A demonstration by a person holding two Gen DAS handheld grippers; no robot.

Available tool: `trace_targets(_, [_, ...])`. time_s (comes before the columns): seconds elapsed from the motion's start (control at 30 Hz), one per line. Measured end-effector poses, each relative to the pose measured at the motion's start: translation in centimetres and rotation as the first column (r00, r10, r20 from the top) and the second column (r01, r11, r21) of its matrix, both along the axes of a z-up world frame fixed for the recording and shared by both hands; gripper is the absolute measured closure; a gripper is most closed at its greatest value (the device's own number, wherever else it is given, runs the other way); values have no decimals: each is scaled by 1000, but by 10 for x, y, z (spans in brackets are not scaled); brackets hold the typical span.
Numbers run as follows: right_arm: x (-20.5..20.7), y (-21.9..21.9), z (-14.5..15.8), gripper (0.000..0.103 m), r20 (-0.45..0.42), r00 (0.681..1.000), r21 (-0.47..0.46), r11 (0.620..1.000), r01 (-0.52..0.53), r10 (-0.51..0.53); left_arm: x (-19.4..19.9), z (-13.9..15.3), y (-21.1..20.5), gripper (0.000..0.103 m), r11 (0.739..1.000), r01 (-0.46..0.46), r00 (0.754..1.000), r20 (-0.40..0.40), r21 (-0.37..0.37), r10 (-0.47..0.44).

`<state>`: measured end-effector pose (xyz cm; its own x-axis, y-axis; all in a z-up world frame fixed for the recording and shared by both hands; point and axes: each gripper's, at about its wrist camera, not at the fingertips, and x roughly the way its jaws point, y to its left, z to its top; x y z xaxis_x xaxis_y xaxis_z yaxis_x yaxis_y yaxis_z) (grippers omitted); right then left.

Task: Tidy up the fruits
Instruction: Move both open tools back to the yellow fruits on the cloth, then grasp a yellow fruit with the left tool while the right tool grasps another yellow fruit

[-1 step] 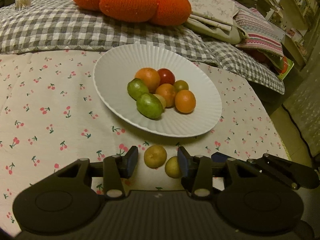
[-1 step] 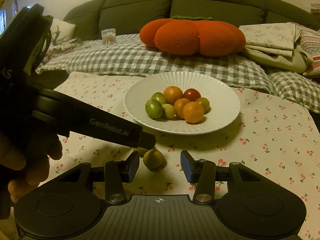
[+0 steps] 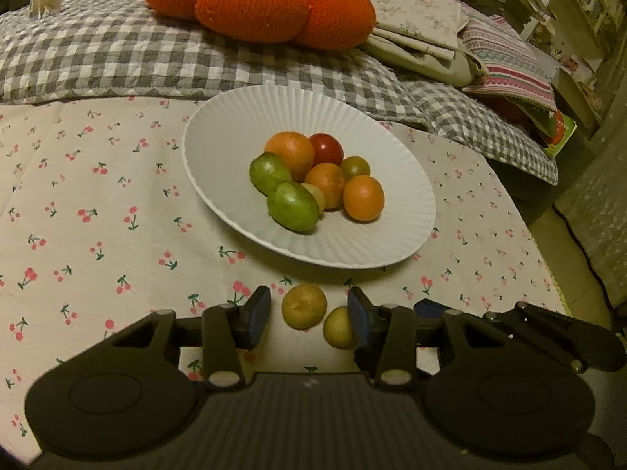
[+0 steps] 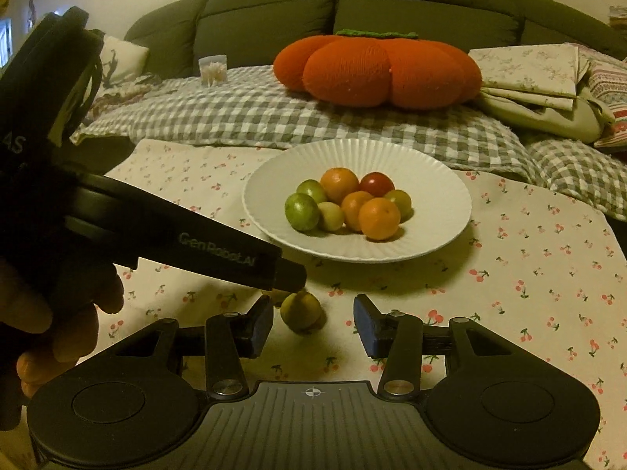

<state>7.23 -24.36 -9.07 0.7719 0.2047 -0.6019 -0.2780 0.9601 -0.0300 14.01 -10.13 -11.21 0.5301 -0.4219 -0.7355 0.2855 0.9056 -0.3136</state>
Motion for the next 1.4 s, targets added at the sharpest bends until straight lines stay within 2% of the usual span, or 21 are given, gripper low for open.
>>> trace_targets(0.3, [3,4,-6,58,-9,1000,-24,1000,-13,13,1,-4,-3,62,1000,-1,1000,-7,-21,0])
trace_targets(0.37, [3,4,-6,58,-9,1000,-28,1000,-15,15,2,-4,-2,67,1000,-7,1000,-1,-22,7])
trace_targets(0.47, [4,5,-7,58,-13,1000,-37,999,-12,11,3,-4,0,80,1000,-11,1000,1,-15,11])
trace_targets(0.5, [5,5,-8,58,-16,1000,-39,999,-12,11,4,-5,2,80,1000,-12,1000,-3,-16,12])
trace_targets(0.7, [7,8,-10,58,-21,1000,-47,999,-16,15,4,-8,1,77,1000,-11,1000,-8,-22,11])
trace_targets(0.93, [8,14,-12,58,-25,999,-65,998,-27,26,-2,-6,-8,79,999,18,1000,19,29,-18])
trace_targets(1.23, [15,13,-16,59,-42,999,-62,998,-23,20,-2,4,8,79,1000,-5,1000,27,10,5])
trace_targets(1.27, [16,15,-17,59,-46,999,-64,998,-27,25,-3,6,9,79,1000,-3,1000,30,11,3])
trace_targets(1.33, [19,19,-19,69,-55,998,-76,996,-37,33,-4,8,11,79,1000,2,999,39,16,-3])
trace_targets(1.37, [19,22,-20,79,-55,998,-89,995,-34,29,-5,9,12,79,1000,4,999,40,15,-5])
trace_targets(1.4, [19,23,-20,78,-51,998,-97,995,-32,27,-6,10,13,79,1000,6,999,40,13,-7])
